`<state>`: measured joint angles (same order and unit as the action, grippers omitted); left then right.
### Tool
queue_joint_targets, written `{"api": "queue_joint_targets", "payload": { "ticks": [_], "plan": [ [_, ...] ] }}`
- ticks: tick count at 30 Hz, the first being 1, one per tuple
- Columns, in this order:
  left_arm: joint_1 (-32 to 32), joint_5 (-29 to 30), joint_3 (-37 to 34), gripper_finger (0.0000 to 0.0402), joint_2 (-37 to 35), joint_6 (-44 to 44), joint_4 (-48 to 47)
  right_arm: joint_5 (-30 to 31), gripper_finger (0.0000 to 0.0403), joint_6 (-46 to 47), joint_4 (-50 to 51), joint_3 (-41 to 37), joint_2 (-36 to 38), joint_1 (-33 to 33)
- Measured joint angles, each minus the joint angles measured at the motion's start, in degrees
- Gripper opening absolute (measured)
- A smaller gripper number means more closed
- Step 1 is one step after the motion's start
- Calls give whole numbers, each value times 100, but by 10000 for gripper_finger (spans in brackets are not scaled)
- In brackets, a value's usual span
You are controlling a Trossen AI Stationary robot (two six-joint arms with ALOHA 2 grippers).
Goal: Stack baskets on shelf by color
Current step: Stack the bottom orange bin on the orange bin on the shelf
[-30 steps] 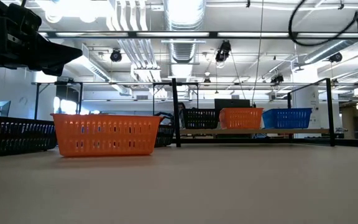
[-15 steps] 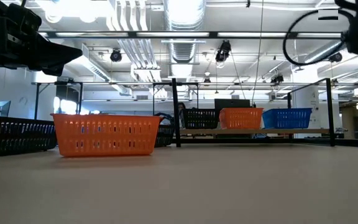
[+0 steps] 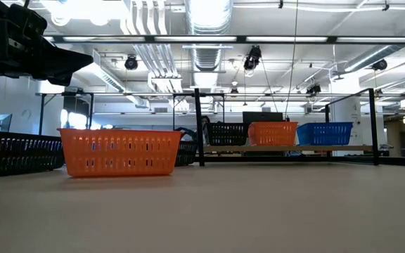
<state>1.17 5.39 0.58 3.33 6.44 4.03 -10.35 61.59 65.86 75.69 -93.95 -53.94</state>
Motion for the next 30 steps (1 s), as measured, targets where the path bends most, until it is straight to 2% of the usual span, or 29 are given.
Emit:
{"api": "queue_joint_targets", "payload": {
  "ticks": [2, 5, 10, 15, 19, 23, 27, 30],
  "plan": [
    [-1, 0, -2, 0, 1, -2, 0, -342, 283, -713, 497, 279, -456, -235],
    [-2, 0, -1, 0, 0, -1, 0, -462, 283, -1432, 1153, 604, -1050, -510],
    [-2, 0, -2, 0, 1, -1, 0, -181, 283, -2038, 1487, 802, -1671, -764],
    [-1, 0, -1, 0, 0, 0, 0, 128, 269, -2175, 1478, 808, -1945, -781],
    [-2, 0, -1, 0, 0, -1, 0, 300, 214, -2152, 1404, 805, -1918, -719],
    [-1, 0, 0, 0, 0, 0, 0, 485, 128, -2068, 1384, 824, -1813, -538],
    [-1, 0, -1, 0, 0, 0, 0, 958, 33, -2161, 1310, 951, -1760, -184],
    [-2, 0, -1, 0, 2, -1, 0, 1520, 15, -2324, 1267, 1052, -1734, 281]
  ]
}}
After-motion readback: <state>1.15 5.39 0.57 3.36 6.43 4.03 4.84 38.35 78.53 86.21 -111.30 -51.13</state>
